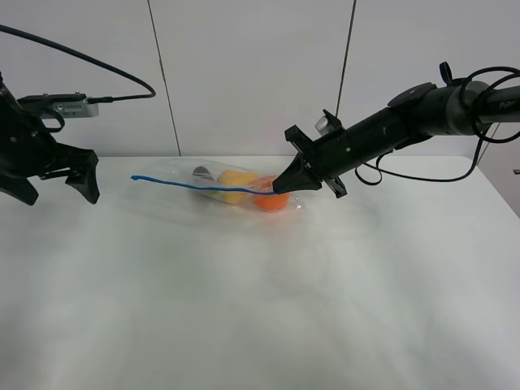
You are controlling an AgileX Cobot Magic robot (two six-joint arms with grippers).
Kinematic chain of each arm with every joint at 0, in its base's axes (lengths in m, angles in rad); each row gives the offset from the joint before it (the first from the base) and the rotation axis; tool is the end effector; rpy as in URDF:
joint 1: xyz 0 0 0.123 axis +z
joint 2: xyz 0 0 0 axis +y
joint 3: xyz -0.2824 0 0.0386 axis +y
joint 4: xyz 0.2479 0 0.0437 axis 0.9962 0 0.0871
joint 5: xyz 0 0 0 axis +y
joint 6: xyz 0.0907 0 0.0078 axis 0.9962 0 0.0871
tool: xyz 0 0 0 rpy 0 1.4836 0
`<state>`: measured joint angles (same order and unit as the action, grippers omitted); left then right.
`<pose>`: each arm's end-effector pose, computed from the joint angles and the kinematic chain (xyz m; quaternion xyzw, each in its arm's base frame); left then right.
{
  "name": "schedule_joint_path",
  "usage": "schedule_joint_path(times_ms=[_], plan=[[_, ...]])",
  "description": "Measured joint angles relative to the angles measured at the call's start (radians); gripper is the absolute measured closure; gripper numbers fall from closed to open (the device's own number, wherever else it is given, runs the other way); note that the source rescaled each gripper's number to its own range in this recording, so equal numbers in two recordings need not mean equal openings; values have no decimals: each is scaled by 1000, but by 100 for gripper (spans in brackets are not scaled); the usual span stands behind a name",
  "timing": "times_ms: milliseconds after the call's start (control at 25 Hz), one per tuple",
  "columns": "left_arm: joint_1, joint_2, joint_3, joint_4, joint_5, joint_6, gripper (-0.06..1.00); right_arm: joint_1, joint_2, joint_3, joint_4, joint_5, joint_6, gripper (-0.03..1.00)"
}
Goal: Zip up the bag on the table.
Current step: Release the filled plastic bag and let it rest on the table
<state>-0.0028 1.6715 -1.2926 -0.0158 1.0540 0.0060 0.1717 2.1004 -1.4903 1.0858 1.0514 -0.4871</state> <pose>0.3335 -0.0022 0.2602 0.0013 0.9936 -0.0071 0.1123 0.4066 0.1415 0.1865 -0.0336 0.8934 0.4427 0.0689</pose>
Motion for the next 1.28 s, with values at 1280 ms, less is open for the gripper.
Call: schedule_joint_path(times_ms=[1280], plan=[[1, -983, 781, -19, 31, 19, -6, 0, 0, 0, -5, 5, -3, 97]])
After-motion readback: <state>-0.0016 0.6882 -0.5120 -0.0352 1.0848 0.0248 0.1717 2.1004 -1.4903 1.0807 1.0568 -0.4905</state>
